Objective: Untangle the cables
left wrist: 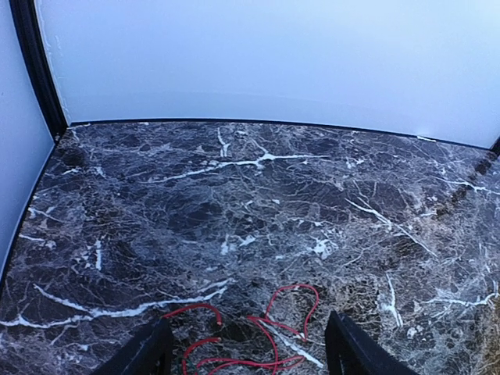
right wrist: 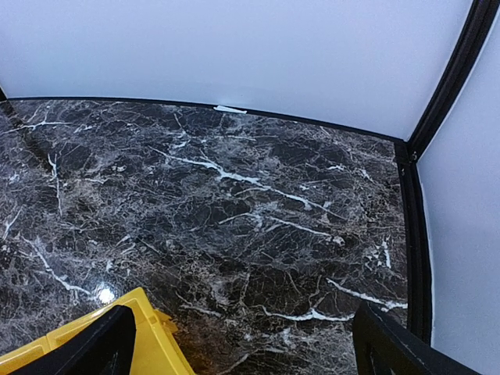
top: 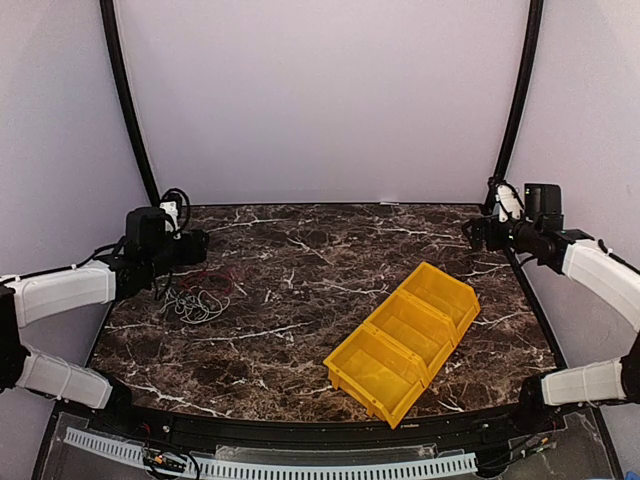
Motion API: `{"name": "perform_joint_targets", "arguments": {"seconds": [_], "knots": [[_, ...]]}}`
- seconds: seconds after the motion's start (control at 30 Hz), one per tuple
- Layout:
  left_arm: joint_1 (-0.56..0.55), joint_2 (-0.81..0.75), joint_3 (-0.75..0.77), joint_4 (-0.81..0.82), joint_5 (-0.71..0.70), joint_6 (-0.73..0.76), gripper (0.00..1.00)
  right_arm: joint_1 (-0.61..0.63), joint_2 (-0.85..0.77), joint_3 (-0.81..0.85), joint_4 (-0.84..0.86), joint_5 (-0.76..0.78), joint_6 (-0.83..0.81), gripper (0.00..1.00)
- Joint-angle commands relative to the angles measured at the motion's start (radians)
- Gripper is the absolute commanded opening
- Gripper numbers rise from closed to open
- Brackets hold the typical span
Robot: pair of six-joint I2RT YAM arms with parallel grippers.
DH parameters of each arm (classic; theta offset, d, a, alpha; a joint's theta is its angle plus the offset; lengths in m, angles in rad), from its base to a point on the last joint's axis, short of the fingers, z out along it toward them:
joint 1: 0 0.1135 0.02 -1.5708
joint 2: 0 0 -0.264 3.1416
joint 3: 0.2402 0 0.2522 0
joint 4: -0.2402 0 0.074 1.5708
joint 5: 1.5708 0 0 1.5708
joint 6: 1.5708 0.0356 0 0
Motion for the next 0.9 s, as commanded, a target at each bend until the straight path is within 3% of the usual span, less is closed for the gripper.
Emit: {"name": "perform_joint_targets", "arguments": {"seconds": [0.0,0.23,0.5,0.63,0.87], "knots": [[0.004,-0.029,-0.059,0.183,0.143,0.039,0.70,-0.021,-0.018,-0.076,0.146,-0.030,-0.005,0.99],[-0.154,-0.052,-0.056,0.183,0.227,0.128,0.72,-0.034,-0.025,-0.178,0.149,-0.291,-0.229,0.99],[-0.496,-0.013,0.042,0.049,0.232,0.084,0.77,-0.008,-0.042,-0.213,0.097,-0.435,-0.416,0.96],[-0.658,0.083,0.157,-0.071,0.175,0.018,0.78,0.001,-0.058,-0.215,0.090,-0.467,-0.460,0.96],[-0.795,0.346,0.461,-0.385,0.128,-0.096,0.81,0.028,-0.079,-0.214,0.080,-0.469,-0.501,0.96]]}}
